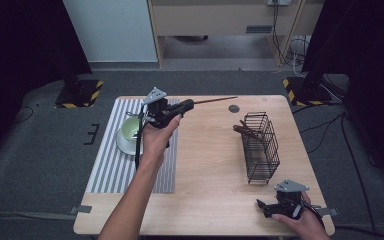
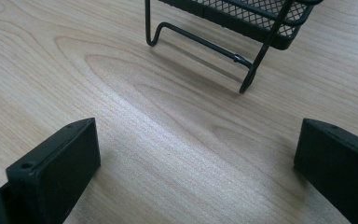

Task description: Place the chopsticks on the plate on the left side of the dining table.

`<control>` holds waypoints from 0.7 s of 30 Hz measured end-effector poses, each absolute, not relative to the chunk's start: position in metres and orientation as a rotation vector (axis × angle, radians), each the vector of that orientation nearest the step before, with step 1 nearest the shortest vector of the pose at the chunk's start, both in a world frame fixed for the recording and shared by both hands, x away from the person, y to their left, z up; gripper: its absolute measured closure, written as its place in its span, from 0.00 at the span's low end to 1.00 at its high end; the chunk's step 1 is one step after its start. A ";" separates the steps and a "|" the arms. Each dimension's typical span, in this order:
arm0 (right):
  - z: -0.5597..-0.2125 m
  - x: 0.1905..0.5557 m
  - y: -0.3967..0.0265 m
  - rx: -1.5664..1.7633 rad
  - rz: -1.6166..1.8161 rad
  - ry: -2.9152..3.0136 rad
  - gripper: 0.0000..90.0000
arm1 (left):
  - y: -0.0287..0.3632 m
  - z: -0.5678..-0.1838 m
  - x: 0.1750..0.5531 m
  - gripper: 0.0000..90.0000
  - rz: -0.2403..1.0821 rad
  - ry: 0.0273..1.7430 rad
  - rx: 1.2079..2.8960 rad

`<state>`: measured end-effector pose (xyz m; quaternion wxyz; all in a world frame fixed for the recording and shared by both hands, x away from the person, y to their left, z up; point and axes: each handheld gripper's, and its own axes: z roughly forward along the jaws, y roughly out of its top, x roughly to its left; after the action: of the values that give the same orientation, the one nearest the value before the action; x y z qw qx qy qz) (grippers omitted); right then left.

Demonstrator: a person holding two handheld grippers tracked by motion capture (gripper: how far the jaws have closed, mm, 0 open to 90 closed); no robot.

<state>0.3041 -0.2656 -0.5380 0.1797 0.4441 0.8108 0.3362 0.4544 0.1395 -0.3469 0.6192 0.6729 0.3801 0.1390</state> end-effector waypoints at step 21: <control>-0.538 0.305 -0.266 1.252 0.950 2.291 0.00 | 0.187 -0.375 0.436 0.93 0.379 1.008 1.491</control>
<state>0.3045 -0.2656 -0.5381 0.1808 0.4432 0.8110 0.3363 0.4361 0.1871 -0.3747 0.6060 0.6448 0.4361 0.1639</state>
